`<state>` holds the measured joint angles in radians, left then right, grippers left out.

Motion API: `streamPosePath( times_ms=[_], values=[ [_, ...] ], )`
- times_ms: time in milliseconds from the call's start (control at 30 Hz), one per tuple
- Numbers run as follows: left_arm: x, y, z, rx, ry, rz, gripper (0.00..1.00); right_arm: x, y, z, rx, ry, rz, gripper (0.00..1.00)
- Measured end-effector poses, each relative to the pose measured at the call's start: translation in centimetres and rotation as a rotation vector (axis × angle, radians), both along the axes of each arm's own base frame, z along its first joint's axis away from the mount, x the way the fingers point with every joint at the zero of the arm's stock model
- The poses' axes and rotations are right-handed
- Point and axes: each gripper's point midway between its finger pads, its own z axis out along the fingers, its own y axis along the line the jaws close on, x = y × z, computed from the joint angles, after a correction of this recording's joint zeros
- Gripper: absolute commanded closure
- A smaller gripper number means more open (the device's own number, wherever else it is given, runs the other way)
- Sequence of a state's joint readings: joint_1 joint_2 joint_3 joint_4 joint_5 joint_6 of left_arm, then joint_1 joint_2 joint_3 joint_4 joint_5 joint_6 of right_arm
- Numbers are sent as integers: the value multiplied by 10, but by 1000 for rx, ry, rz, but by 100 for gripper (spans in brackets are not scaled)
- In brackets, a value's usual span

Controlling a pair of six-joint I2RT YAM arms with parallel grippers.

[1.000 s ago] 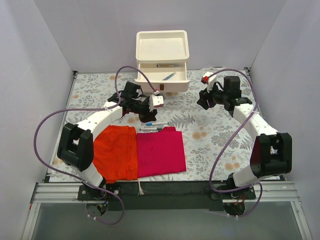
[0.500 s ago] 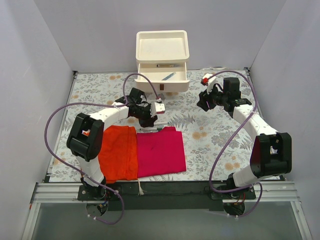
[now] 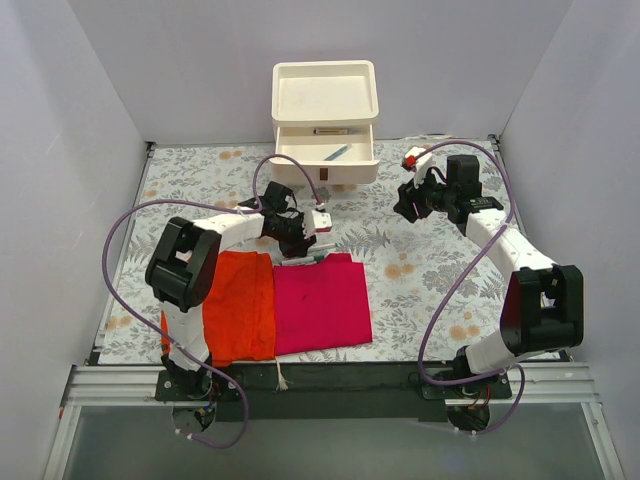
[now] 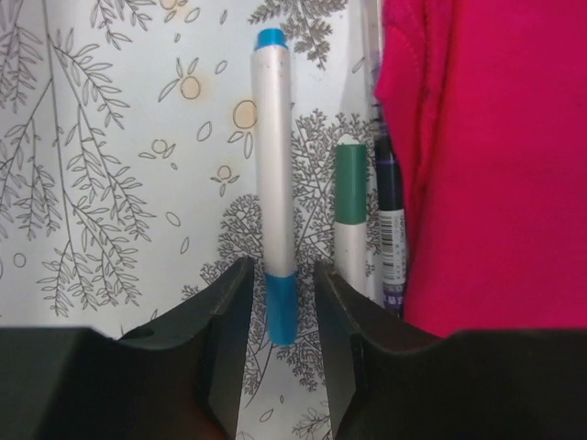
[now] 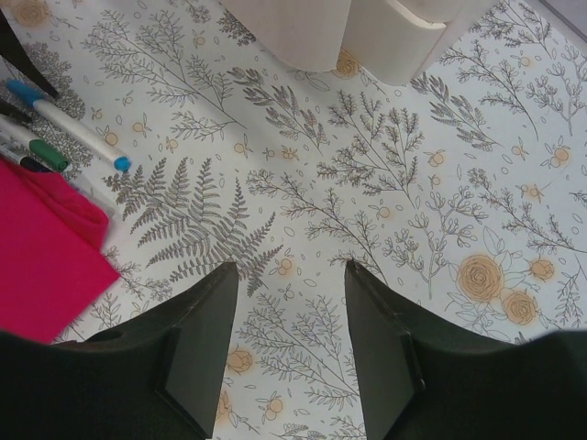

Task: Sort the stationery into containers
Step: Pick up the pen from the center of the board, then place the pen in the storage box.

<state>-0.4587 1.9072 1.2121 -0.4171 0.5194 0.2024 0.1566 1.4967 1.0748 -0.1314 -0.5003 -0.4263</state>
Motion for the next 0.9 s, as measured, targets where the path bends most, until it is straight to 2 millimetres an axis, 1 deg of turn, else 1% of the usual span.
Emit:
streamPosePath(
  times_ms=[67,133,200,233,300,333,500,567,633,667,700,800,833,867,900],
  values=[
    [2,-1,-2,-3,1,1,69,0,0,0,0,0,0,41],
    [6,-2,-2,-4,-8,1,74,0,0,0,0,0,0,41],
    [7,-3,-2,-5,-14,-1,82,0,0,-1,0,2,0,41],
    [7,-3,-2,-4,-15,-3,91,0,0,-2,-1,4,0,41],
    [7,-3,-2,-1,-15,-8,98,0,0,-2,-2,5,0,41],
    [8,-3,-1,1,-15,-10,100,1,0,-3,-3,5,1,41],
    [9,-2,3,2,-8,-7,100,2,-1,-5,-10,6,1,41],
    [11,-5,16,-16,-13,-7,100,2,-3,-6,-13,6,-1,41],
    [20,-13,42,-54,-53,-10,100,3,-5,-6,-14,5,-7,41],
    [26,-17,59,-79,-82,-12,100,3,-6,-6,-15,4,-8,42],
    [32,-22,81,-108,-119,-15,100,4,-7,-6,-16,4,-9,41],
    [49,-36,159,-212,-271,-35,100,4,-9,-7,-17,3,-14,41],
    [52,-40,186,-247,-325,-44,100,5,-9,-7,-17,3,-15,41],
    [55,-42,206,-272,-367,-49,100,5,-9,-7,-18,3,-14,41],
    [58,-44,232,-302,-425,-56,100,5,-9,-7,-18,3,-14,41]
  ],
)
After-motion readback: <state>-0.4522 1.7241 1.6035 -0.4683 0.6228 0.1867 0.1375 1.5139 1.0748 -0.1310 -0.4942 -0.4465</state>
